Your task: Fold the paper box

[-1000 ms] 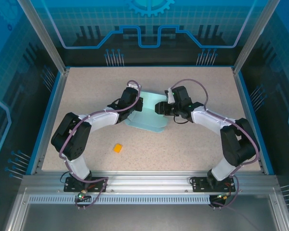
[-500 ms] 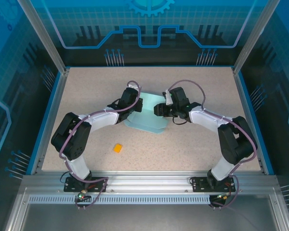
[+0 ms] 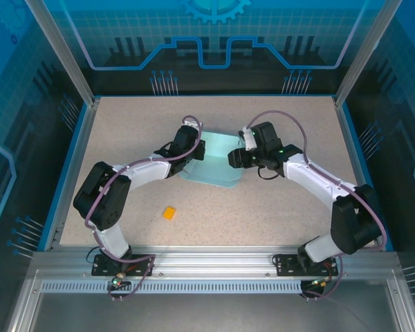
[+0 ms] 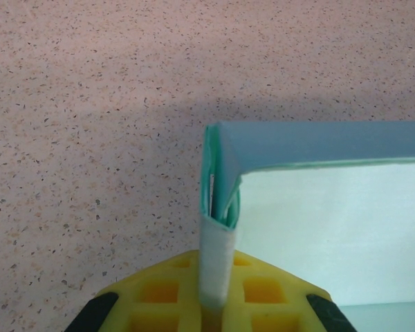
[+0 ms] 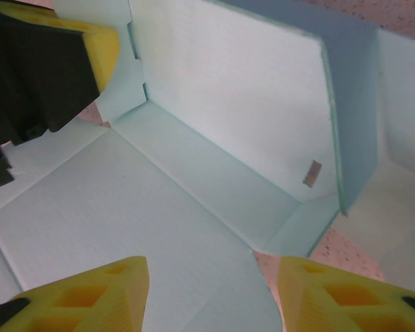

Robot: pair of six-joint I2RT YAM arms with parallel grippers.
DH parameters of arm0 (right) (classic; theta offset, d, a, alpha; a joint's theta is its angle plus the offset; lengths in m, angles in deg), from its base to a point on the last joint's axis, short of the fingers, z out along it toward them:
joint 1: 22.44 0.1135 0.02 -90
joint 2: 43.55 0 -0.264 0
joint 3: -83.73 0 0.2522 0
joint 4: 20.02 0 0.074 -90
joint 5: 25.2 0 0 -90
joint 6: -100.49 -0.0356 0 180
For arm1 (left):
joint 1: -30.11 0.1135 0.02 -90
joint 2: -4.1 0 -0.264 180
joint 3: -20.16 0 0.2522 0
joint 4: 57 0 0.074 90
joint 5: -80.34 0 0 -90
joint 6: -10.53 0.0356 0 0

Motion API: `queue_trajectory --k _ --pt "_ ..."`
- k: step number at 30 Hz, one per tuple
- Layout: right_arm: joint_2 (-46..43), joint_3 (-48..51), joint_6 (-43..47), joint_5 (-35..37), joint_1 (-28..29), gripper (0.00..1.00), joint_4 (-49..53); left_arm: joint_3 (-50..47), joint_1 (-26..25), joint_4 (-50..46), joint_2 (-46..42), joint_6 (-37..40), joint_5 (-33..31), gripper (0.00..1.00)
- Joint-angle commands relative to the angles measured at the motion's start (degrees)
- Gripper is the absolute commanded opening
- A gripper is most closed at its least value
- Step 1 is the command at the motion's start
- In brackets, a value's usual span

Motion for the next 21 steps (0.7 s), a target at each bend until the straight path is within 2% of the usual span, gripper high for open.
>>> queue_trajectory --k 1,8,13,18,21 --pt "-4.01 -1.98 4.12 1.67 -1.09 0.53 5.66 0.11 -0.18 1.33 -1.56 -0.31 0.06 0.01" --pt "-10.65 -1.22 8.22 5.08 -4.82 0.54 9.40 0.20 0.04 1.13 -1.74 -0.43 0.17 0.01" --pt "-14.14 2.31 8.47 7.54 -10.26 0.55 7.38 0.05 0.16 1.08 -2.20 -1.01 0.59 0.01" --pt "-12.84 7.85 3.77 3.21 -18.86 0.55 2.01 -0.07 0.17 1.15 -2.49 -1.48 1.16 0.01" --pt "-10.15 8.99 2.88 2.44 -20.44 0.52 0.74 -0.06 0.19 1.02 -2.74 -1.41 1.17 0.01"
